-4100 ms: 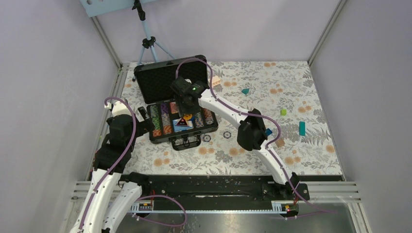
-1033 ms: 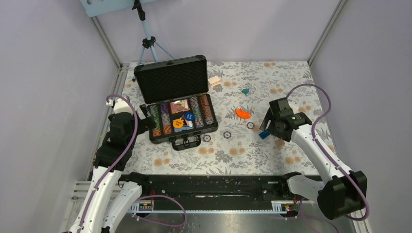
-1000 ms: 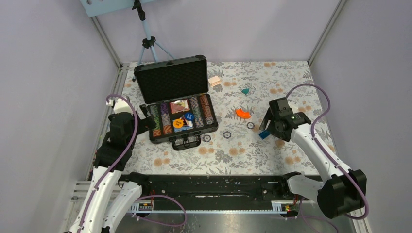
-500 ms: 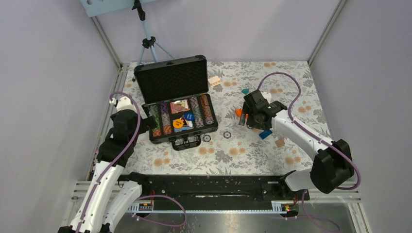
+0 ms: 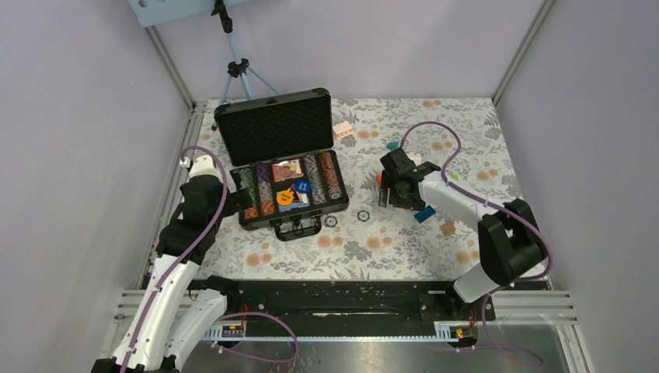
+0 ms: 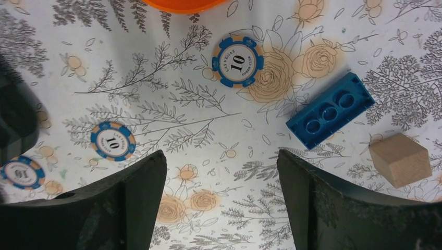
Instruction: Pack up texas hold em set
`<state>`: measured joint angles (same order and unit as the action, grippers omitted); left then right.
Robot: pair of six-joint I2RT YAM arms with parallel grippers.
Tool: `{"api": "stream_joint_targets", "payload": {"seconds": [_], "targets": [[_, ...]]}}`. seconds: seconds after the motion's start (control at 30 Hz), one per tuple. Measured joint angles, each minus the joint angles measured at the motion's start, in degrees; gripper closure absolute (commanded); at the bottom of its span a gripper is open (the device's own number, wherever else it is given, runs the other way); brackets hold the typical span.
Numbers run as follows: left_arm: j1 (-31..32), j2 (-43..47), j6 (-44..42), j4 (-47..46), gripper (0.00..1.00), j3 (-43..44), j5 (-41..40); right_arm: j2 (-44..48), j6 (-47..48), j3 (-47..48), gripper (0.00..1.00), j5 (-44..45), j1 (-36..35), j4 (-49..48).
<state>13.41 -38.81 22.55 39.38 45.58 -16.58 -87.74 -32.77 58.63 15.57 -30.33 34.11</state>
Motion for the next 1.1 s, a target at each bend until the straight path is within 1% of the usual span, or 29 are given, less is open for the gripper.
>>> {"api": "stream_joint_targets", "payload": {"seconds": [0.27,0.47,0.73,0.87,1.0,1.1], "targets": [[0.0,0.0,-2.6,-0.57,0.01,-0.98,0.96,-9.86,1.22,4.85,0.12,0.22,0.48,-1.49],[0.0,-0.02,-3.32,-0.76,0.01,-1.2,3.78,-13.84,2.4,8.87,0.1,-0.07,3.65,-2.8],[0.0,0.15,-3.74,-1.95,0.01,-1.36,5.03,-18.03,3.06,11.08,0.14,-1.53,7.19,-3.65],[0.0,0.15,-3.76,-2.03,0.01,-1.51,5.18,-19.89,3.13,11.08,0.15,-1.79,7.69,-3.61],[0.0,0.2,-3.8,-2.1,0.01,-1.51,5.27,-20.24,3.02,11.1,0.2,-2.95,8.13,-3.89],[0.0,0.2,-3.96,-2.19,0.01,-1.51,5.27,-20.31,2.97,11.04,0.2,-3.37,8.33,-4.17]]}}
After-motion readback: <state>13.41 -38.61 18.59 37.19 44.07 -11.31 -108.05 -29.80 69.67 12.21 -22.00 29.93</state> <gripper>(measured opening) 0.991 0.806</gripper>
